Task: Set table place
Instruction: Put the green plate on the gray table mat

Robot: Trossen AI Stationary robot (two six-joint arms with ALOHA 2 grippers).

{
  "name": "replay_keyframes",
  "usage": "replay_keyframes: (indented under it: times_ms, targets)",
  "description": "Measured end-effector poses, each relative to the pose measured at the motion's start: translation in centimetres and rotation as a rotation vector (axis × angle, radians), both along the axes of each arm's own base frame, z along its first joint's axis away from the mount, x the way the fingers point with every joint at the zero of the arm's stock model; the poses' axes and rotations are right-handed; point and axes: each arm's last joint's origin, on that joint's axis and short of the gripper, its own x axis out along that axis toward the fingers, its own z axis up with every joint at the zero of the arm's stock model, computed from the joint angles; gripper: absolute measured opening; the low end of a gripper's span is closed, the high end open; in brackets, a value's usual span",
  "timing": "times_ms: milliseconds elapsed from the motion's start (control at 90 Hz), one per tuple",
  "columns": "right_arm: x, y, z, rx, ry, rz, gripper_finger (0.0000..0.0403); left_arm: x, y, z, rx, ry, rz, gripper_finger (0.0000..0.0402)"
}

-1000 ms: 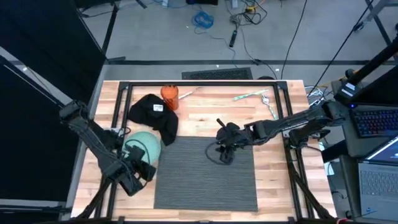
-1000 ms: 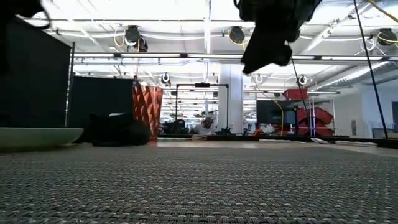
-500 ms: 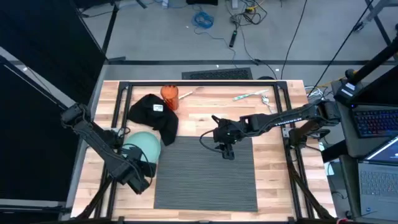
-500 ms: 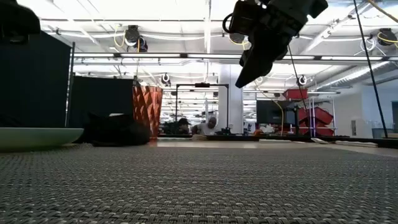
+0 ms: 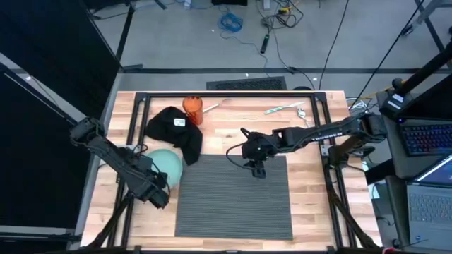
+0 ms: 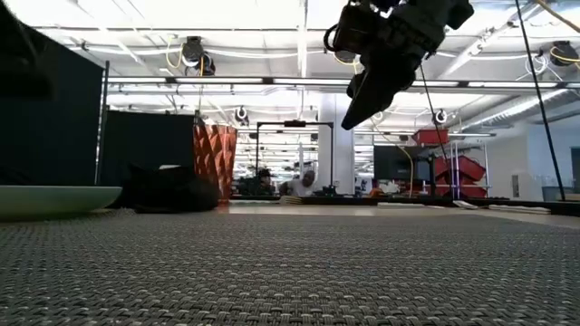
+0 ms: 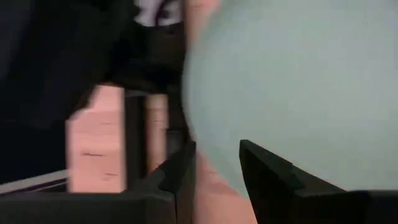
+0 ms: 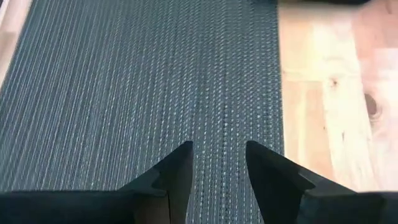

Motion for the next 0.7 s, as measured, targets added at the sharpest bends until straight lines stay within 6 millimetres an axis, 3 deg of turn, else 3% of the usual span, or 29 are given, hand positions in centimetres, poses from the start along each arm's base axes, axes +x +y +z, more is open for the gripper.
replay_keyframes:
  times_ms: [356,700]
  targets:
    - [0.4,-0.6,0.3,0.102,-0.039,-0.066,0.0134,-1.8,0.8,-4.5,-0.133,-0.091,0.025,0.0111]
    - [0.4,-0.8,0.3,0.109,-0.038,-0.08,0.0134,-2.4,0.5,-4.4,-0.144,-0.068,0.001,0.0111]
